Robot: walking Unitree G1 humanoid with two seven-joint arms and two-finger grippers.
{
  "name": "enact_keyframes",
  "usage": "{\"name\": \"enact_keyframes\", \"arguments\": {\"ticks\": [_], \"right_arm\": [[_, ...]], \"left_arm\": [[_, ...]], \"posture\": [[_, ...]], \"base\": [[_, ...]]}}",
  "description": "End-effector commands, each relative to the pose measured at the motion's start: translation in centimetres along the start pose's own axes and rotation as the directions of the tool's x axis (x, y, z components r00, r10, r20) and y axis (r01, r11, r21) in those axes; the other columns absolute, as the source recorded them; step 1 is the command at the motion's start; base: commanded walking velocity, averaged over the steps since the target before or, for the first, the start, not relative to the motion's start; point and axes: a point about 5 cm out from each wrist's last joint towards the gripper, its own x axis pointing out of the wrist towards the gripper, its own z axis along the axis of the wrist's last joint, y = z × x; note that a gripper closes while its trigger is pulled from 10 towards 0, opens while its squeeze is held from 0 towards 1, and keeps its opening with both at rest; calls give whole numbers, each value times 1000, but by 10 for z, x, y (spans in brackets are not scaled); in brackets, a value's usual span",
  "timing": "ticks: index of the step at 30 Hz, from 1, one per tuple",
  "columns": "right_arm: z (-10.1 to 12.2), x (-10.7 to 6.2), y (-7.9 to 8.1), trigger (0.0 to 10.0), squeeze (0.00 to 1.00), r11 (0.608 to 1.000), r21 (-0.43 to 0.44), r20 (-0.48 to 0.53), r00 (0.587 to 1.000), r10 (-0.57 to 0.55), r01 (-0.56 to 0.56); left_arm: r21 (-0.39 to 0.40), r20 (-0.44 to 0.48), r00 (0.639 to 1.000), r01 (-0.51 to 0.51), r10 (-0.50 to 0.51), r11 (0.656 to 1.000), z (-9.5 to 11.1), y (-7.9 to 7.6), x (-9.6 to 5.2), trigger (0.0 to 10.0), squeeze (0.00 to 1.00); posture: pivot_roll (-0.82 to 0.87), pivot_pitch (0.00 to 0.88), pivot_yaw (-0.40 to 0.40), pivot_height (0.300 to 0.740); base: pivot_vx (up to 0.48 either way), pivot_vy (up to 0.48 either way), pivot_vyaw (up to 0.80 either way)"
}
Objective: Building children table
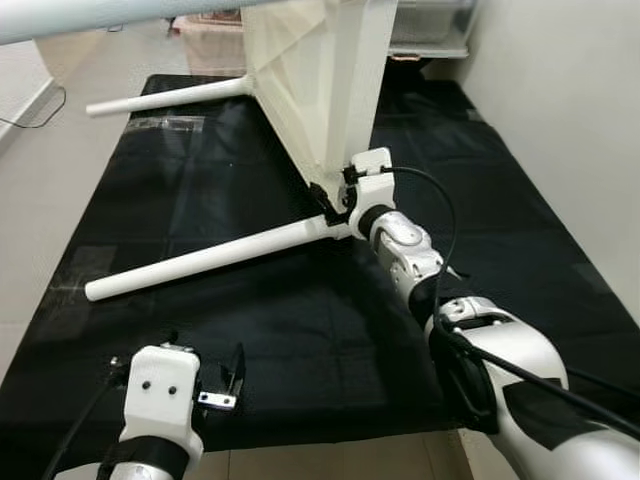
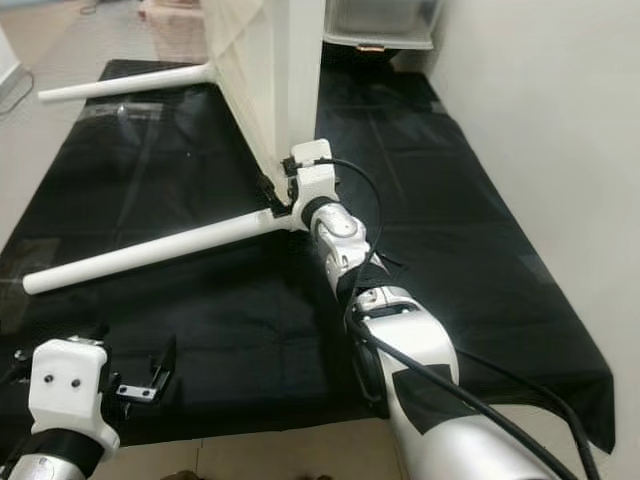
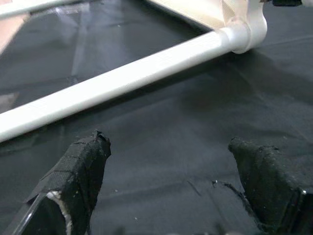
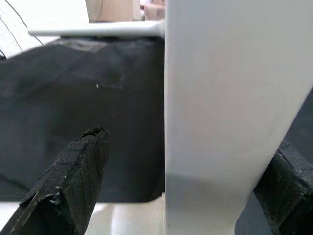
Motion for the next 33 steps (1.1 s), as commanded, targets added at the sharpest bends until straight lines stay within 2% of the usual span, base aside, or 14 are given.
{"name": "enact_keyframes", "arguments": {"ticks": [1,2,4,5,11,19,20,21,22,25,27,30,33], "right_arm": [[-3,1,3,8157,0,1000,1,-35,999,-12,12],[-4,1,-1,980,0,998,29,-41,998,-52,53],[-4,0,-5,980,0,993,63,-50,994,-94,97],[-4,0,-7,0,0,990,87,-46,993,-108,111],[0,0,-8,0,0,977,176,-1,992,-124,123],[-3,0,-1,0,0,979,190,20,997,-74,69],[-6,-1,1,7922,0,982,180,9,998,-60,57],[-6,-1,1,7922,0,982,180,9,998,-60,57],[-10,-2,4,10000,0,988,151,1,999,-35,34],[-12,-2,8,10000,0,994,111,4,1000,-8,7],[-15,-4,11,10000,0,999,46,12,1000,29,-29],[-17,-5,11,10000,0,999,-4,12,999,42,-42],[-22,-8,6,10000,0,999,-18,-5,1000,29,-29]], "left_arm": [[10,-32,999,-8,8,1000,-1,0,-4,10000,0],[8,-38,999,-9,9,1000,-1,0,-6,10000,0],[7,-42,999,-10,10,1000,0,-1,-7,10000,0],[8,-44,999,-10,10,1000,0,-1,-7,10000,0],[4,-56,998,-7,7,1000,-1,-4,-8,10000,0],[4,-60,998,6,-6,1000,-2,-6,-6,10000,0],[5,-58,998,7,-7,1000,-2,-6,-5,10000,0],[5,-58,998,7,-7,1000,-2,-6,-5,10000,0],[5,-56,998,9,-9,1000,-2,-7,-2,10000,0],[8,-52,999,10,-9,1000,-2,-7,1,10000,0],[14,-44,999,9,-8,1000,-2,-6,5,10000,0],[18,-41,999,10,-10,1000,-3,-6,7,10000,0],[20,-34,999,14,-13,1000,-4,-7,12,10000,0]], "posture": [[223,217,-116,740],[221,222,-118,740],[221,223,-118,740],[222,225,-118,740],[216,227,-112,740],[198,212,-104,740],[192,201,-101,740],[192,201,-101,740],[189,194,-100,740],[185,185,-98,740],[178,176,-97,740],[171,168,-97,740],[160,159,-101,740]], "base": [[0,0,0],[0,0,0],[0,0,0],[0,0,0],[0,0,0],[0,0,0],[0,0,0],[0,0,0],[0,0,0],[0,0,0],[0,0,0],[0,0,0],[0,0,0]]}}
